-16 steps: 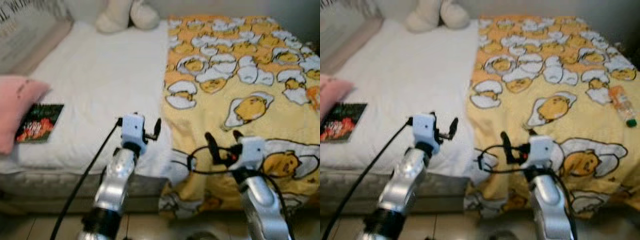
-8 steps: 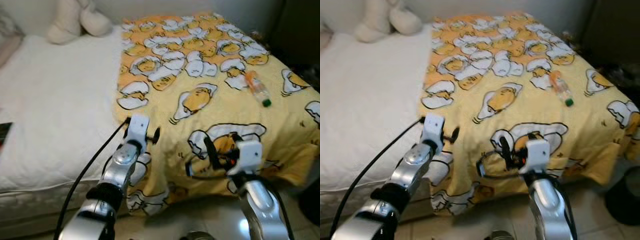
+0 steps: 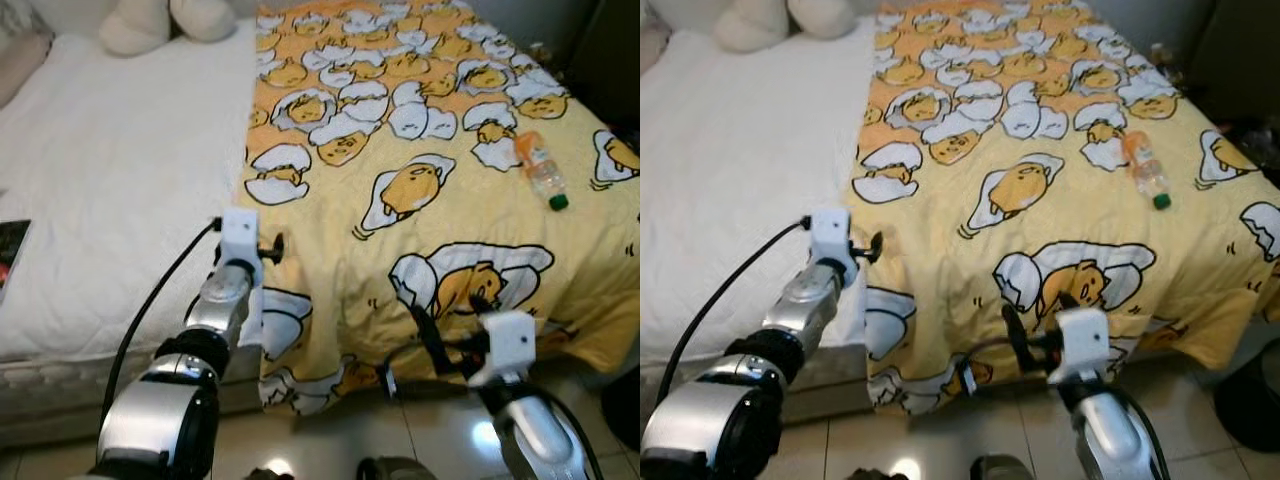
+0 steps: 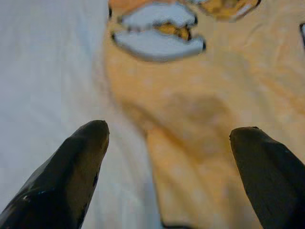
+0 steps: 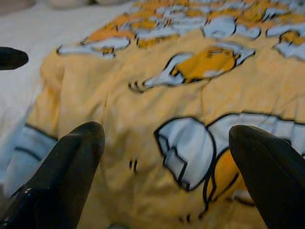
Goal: Clean up the room
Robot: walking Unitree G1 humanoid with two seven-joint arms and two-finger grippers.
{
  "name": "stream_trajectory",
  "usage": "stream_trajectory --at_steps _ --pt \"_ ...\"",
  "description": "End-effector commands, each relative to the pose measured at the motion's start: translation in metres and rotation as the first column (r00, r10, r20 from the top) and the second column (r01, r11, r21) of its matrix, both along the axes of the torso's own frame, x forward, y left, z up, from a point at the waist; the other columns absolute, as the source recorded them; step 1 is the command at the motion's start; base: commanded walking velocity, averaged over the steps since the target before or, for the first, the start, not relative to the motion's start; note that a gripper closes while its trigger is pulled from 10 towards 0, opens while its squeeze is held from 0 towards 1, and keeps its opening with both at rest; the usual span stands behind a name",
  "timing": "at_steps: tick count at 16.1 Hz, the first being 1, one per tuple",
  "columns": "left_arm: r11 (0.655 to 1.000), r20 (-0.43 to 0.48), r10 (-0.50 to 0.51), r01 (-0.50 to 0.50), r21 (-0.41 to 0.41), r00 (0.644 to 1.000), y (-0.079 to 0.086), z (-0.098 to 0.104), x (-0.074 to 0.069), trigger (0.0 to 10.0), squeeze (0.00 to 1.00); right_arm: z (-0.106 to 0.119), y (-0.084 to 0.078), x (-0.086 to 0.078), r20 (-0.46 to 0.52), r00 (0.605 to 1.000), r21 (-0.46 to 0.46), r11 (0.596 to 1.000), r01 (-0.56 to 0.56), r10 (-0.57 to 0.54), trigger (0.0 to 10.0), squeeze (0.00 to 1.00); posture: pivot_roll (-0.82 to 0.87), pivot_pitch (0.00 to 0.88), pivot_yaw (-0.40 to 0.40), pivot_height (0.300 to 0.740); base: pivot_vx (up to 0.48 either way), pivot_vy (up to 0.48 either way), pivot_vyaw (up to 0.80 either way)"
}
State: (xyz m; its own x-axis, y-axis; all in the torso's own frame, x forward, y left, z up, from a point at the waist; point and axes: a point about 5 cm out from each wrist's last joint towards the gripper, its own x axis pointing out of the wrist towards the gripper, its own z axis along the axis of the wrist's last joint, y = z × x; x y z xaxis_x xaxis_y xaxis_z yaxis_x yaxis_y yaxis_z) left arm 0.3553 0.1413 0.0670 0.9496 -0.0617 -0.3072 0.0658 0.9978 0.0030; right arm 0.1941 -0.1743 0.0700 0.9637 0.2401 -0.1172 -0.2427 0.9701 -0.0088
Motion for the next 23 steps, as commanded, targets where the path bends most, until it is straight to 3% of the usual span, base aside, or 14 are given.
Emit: stream_trajectory --at_steps 1,5,8,11,12,13,19,21,23 --pt "1.000 -0.045 0.002 -0.003 -0.030 0.999 0.000 -0.010 -0.006 10.0 0.00 0.002 0.007 -0.009 -0.021 0.997 0.015 0.998 -0.067 0.067 10.0 0.00 -0.38 0.184 0.042 0.740 0.000 0.000 0.00" --pt "0.998 -0.048 -0.007 0.004 -0.069 0.999 -0.011 -0.017 -0.010 10.0 0.00 0.002 0.010 -0.057 -0.143 0.972 0.004 0.982 -0.186 0.185 10.0 0.00 -0.40 0.311 -0.020 0.740 0.000 0.000 0.00" --pt "0.999 -0.037 -0.022 0.020 -0.048 0.999 -0.013 -0.017 -0.012 10.0 0.00 0.002 0.013 -0.076 -0.202 0.955 0.028 0.976 -0.218 0.219 10.0 0.00 -0.40 0.359 -0.037 0.740 0.000 0.000 0.00" --pt "1.000 -0.027 0.029 -0.030 -0.011 0.999 -0.003 -0.015 -0.010 10.0 0.00 0.004 0.012 -0.088 -0.244 0.940 0.030 0.971 -0.239 0.239 10.0 0.00 -0.40 0.396 -0.047 0.740 0.000 0.000 0.00" --pt "0.999 -0.034 0.032 -0.032 -0.006 0.999 -0.001 -0.016 -0.010 6.4 0.00 0.005 0.010 -0.089 -0.251 0.940 0.023 0.972 -0.234 0.232 10.0 0.00 -0.41 0.397 -0.048 0.740 0.000 0.000 0.00" --pt "0.999 -0.047 0.031 -0.031 -0.009 0.998 -0.001 -0.019 -0.012 0.0 0.00 0.006 0.007 -0.090 -0.256 0.940 0.018 0.974 -0.228 0.225 10.0 0.00 -0.42 0.400 -0.048 0.740 0.000 0.000 0.00" --pt "0.999 -0.058 0.000 -0.003 -0.053 0.998 -0.007 -0.022 -0.014 0.0 0.00 0.010 0.006 -0.094 -0.275 0.936 0.012 0.974 -0.225 0.220 10.0 0.00 -0.43 0.400 -0.058 0.740 0.000 0.000 0.00" --pt "0.996 -0.017 -0.068 0.067 -0.063 0.998 -0.017 -0.014 -0.010 0.0 0.00 0.009 0.006 -0.092 -0.278 0.935 0.011 0.974 -0.226 0.220 10.0 0.00 -0.42 0.391 -0.056 0.740 0.000 0.000 0.00" --pt "0.992 -0.032 -0.118 0.116 -0.045 0.993 -0.022 -0.020 -0.014 0.0 0.00 0.008 0.007 -0.089 -0.280 0.935 0.014 0.975 -0.223 0.218 10.0 0.00 -0.41 0.386 -0.051 0.740 0.000 0.000 0.00"
